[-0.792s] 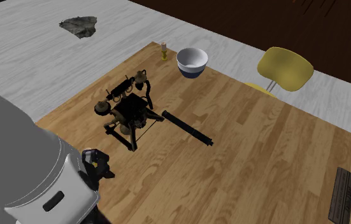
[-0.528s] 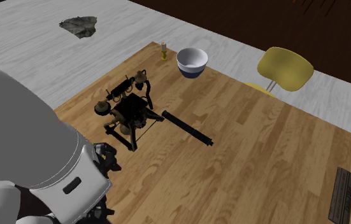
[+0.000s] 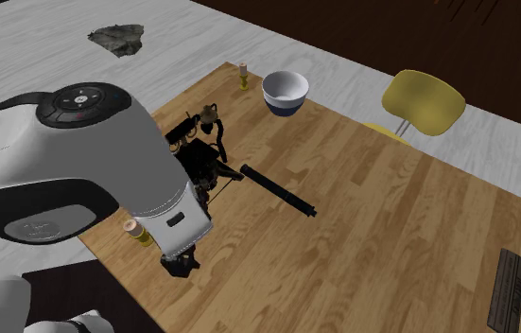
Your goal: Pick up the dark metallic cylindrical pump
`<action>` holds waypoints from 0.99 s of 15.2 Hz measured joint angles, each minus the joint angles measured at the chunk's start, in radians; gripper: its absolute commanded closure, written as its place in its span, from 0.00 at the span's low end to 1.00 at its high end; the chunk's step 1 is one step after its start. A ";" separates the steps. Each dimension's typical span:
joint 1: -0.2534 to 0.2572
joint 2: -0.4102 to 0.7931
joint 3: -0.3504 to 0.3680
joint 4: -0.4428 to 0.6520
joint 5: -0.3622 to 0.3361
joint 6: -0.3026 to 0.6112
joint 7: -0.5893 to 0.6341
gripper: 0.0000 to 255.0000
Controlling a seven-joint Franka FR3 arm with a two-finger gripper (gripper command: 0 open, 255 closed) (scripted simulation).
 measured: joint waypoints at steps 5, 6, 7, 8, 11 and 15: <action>-0.010 0.149 0.093 0.039 0.014 0.101 0.177 0.00; -0.015 0.179 0.106 0.048 0.012 0.120 0.209 0.00; -0.019 0.215 0.121 0.064 0.007 0.138 0.242 0.00; -0.021 0.253 0.140 0.083 0.002 0.155 0.282 0.00; -0.028 0.356 0.182 0.130 -0.022 0.201 0.392 0.00; -0.030 0.535 0.224 0.243 -0.093 0.248 0.549 0.00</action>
